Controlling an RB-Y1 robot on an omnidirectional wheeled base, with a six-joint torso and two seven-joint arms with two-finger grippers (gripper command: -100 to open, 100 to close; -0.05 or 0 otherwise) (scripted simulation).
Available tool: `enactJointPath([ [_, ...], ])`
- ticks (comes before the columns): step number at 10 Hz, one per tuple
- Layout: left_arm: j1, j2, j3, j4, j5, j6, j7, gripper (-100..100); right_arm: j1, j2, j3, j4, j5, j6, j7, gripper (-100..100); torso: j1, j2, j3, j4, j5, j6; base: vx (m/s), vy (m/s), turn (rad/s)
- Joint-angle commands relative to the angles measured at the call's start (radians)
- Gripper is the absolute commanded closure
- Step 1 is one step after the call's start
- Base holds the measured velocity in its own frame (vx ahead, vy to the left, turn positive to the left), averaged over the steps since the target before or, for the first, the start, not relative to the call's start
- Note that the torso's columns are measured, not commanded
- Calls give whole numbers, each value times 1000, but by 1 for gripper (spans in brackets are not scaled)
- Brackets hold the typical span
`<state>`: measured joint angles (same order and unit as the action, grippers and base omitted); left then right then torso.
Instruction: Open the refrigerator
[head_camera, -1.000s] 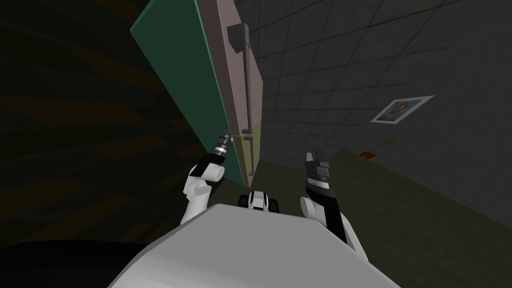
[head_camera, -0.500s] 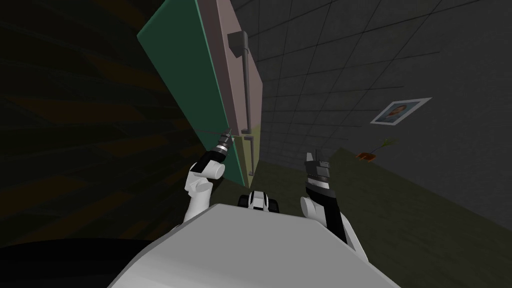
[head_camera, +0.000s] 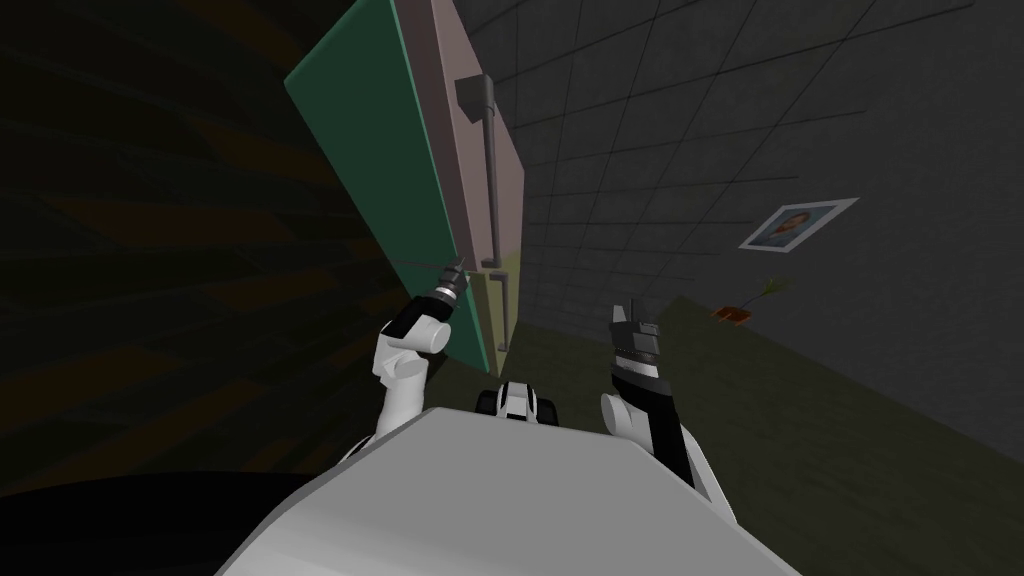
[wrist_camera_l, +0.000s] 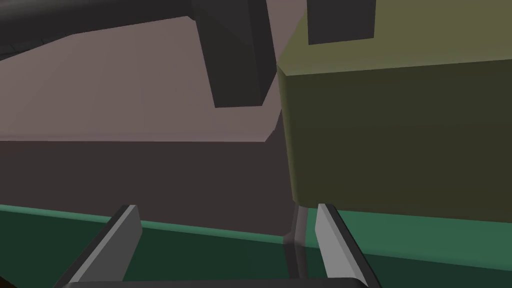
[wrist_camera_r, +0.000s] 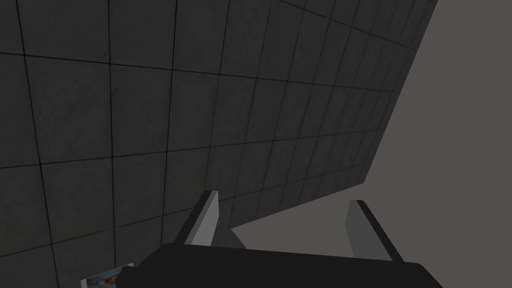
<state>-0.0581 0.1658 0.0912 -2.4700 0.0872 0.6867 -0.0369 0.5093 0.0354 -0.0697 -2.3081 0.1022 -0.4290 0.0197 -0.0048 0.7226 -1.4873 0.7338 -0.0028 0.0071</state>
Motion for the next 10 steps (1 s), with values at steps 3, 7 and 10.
enactJointPath([
  [3, -76, -50, 7, -13, 1, 144, 4, -100, 0, 0, 0, 0, 0, 0, 0, 0, -2, -2, -2, 0, -1, 1, -4, -32, 0],
  [7, -121, -128, 13, -31, 1, 239, 7, -100, 0, 0, 0, 0, 0, 0, 0, 0, 0, -4, -3, -1, 0, 1, 5, -30, 1],
  [10, -134, -181, 15, -42, 1, 266, 7, -100, 0, 0, 0, 0, 0, 0, 0, 0, 1, -5, -4, 0, 0, 0, -5, -15, -3],
])
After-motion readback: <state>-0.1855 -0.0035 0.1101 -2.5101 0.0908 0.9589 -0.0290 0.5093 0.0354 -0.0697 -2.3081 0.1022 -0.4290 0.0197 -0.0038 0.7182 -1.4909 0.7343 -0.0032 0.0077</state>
